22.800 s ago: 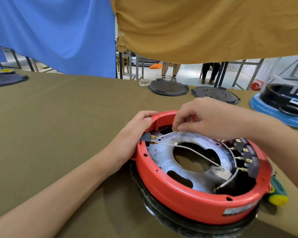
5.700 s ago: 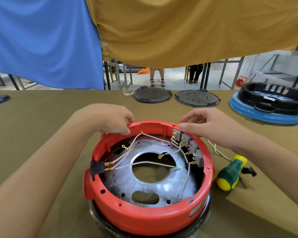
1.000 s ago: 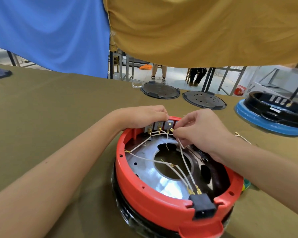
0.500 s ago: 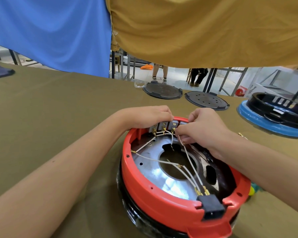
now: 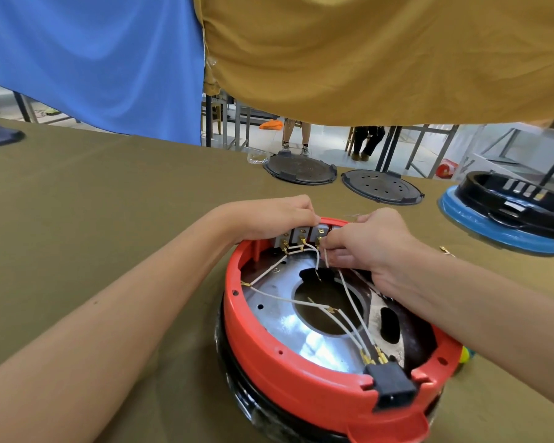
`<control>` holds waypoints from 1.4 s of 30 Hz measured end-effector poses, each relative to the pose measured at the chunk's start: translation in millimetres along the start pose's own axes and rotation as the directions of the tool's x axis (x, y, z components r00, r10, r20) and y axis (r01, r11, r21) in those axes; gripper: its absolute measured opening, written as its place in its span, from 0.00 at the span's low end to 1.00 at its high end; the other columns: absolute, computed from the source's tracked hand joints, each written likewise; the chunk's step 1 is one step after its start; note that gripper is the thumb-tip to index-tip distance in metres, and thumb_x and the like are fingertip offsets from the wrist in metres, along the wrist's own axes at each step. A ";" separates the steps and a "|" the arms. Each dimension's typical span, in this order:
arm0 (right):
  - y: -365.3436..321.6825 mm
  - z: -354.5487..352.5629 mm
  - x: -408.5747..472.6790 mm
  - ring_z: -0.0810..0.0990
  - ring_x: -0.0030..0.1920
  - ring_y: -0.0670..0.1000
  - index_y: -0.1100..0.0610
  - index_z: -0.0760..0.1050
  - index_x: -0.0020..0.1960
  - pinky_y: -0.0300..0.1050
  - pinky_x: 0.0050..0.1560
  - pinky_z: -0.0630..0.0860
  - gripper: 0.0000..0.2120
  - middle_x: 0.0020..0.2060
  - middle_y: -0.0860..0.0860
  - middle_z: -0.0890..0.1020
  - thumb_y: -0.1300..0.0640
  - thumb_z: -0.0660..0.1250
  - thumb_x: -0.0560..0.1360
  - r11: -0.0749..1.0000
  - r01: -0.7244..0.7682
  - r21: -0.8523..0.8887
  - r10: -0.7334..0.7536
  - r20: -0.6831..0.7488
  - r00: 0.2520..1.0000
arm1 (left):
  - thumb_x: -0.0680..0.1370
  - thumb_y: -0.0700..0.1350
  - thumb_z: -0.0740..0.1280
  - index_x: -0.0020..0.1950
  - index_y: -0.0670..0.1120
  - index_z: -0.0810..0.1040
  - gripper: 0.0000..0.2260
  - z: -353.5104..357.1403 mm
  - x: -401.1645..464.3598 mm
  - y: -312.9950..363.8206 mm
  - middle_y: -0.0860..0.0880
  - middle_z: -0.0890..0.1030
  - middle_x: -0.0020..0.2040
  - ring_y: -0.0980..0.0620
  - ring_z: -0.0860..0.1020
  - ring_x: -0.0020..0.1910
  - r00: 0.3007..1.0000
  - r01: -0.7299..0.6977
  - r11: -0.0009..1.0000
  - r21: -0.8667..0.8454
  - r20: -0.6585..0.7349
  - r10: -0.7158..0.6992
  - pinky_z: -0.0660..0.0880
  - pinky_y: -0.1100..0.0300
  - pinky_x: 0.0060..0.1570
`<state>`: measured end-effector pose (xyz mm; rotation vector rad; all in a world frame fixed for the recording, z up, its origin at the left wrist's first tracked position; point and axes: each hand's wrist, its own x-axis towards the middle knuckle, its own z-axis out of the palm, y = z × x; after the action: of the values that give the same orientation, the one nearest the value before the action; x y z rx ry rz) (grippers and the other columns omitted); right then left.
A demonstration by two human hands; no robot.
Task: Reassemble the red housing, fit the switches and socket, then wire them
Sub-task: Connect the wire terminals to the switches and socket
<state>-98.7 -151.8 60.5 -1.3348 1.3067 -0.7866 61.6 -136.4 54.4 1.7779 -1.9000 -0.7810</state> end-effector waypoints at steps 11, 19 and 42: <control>-2.9 -8.7 -5.5 0.81 0.28 0.51 0.66 0.73 0.46 0.39 0.31 0.80 0.02 0.34 0.61 0.82 0.71 0.65 0.76 0.999 -0.030 0.038 0.022 0.194 0.981 | 0.82 0.56 0.57 0.51 0.53 0.72 0.08 2.2 2.2 -3.8 0.47 0.78 0.55 0.47 0.74 0.55 1.000 0.025 1.000 0.000 -0.005 -0.025 0.69 0.48 0.61; -6.9 -20.2 -18.2 0.73 0.30 0.52 0.59 0.66 0.44 0.40 0.30 0.70 0.16 0.33 0.60 0.76 0.72 0.72 0.71 0.989 0.083 -0.123 -0.058 0.188 0.980 | 0.83 0.55 0.57 0.54 0.53 0.71 0.09 2.3 -0.6 1.1 0.51 0.77 0.55 0.50 0.74 0.55 1.000 0.029 1.000 0.010 -0.009 -0.029 0.69 0.55 0.55; 16.0 -163.8 76.9 0.81 0.31 0.50 0.65 0.81 0.46 0.39 0.30 0.79 0.08 0.36 0.56 0.86 0.59 0.72 0.74 0.640 0.086 -0.764 -0.011 0.103 0.995 | 0.84 0.54 0.56 0.54 0.52 0.74 0.10 3.8 1.3 -3.4 0.52 0.77 0.49 0.47 0.75 0.53 0.999 -0.028 0.998 0.049 -0.026 0.030 0.69 0.54 0.58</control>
<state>-243.9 -260.9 65.7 -2.0583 1.6166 -0.1513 61.5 -137.3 49.2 1.7763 -1.9381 -0.7033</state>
